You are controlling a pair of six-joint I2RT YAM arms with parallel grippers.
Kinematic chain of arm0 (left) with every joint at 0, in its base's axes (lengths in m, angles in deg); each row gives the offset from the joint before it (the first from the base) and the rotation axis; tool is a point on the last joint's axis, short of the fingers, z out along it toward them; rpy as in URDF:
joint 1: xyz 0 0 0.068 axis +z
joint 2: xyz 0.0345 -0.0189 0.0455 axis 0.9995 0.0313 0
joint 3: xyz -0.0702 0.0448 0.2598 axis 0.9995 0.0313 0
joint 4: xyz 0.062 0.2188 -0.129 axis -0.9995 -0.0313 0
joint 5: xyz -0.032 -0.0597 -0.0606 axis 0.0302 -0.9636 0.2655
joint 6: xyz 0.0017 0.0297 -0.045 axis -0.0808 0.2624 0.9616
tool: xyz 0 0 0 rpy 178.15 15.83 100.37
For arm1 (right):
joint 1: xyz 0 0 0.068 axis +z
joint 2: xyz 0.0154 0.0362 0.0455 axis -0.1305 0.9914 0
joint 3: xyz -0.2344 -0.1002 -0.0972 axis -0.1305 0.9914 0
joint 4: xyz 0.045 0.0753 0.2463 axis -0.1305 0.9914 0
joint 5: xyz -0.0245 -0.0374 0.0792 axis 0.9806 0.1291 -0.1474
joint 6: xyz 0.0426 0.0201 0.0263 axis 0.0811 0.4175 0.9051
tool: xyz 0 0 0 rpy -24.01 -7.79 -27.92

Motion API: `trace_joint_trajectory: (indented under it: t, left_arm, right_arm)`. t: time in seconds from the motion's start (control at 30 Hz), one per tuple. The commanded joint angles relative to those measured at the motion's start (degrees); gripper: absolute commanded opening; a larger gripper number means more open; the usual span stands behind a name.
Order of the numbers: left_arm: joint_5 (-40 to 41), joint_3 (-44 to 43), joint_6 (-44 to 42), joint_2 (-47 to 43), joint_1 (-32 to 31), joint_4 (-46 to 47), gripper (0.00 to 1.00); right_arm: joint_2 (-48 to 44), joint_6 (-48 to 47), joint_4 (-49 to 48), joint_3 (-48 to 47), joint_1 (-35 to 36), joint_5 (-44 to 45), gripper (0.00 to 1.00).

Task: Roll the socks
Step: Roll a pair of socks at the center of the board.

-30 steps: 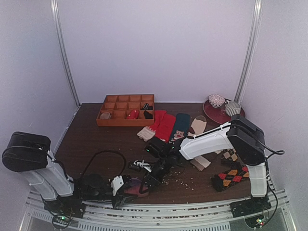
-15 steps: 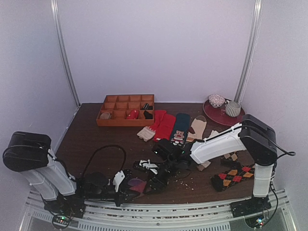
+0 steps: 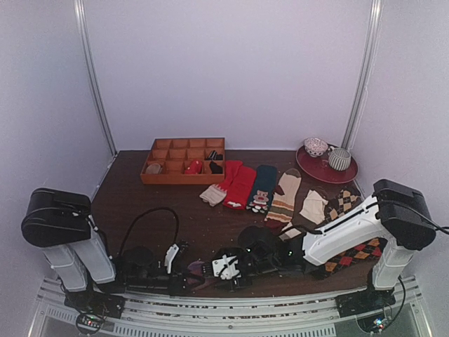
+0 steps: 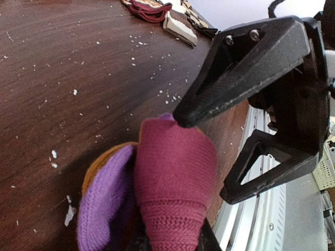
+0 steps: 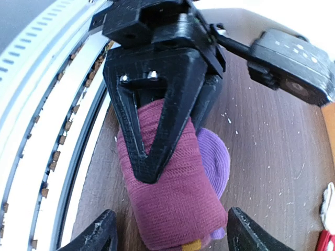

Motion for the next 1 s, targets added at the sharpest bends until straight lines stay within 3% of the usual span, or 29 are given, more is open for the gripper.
trace_joint_trajectory:
  t: [0.0,0.33,0.5,0.6,0.7,0.87,0.97]
  left_arm:
    - [-4.5,2.5,2.5,4.2,-0.2,-19.2,0.0]
    - [-5.9,2.5,1.9,5.2,-0.1,-18.4,0.0]
    - [-5.9,2.5,1.9,5.3,0.0,-18.2,0.0]
    - [-5.9,2.5,1.7,5.6,0.1,-17.9,0.0]
    - [-5.1,2.4,1.3,4.9,0.2,-18.6,0.0]
    - [2.3,2.9,-3.3,-3.9,0.2,-24.2,0.3]
    - [10.8,2.6,-7.5,-15.8,0.1,-32.1,0.33]
  right_arm:
    - [1.2,-7.2,-1.0,-0.9,1.0,3.1,0.73]
    - [5.3,-9.1,3.0,-3.6,1.7,3.6,0.69]
    - [6.8,-9.0,7.1,-5.8,1.8,3.2,0.55]
    - [6.9,-6.8,10.9,-7.9,1.9,0.7,0.35]
    - [8.1,-3.6,17.3,-11.6,1.7,-1.8,0.33]
    - [10.0,2.8,24.6,-13.7,0.9,-7.2,0.32]
    - [11.4,6.2,29.2,-15.3,0.1,-8.6,0.32]
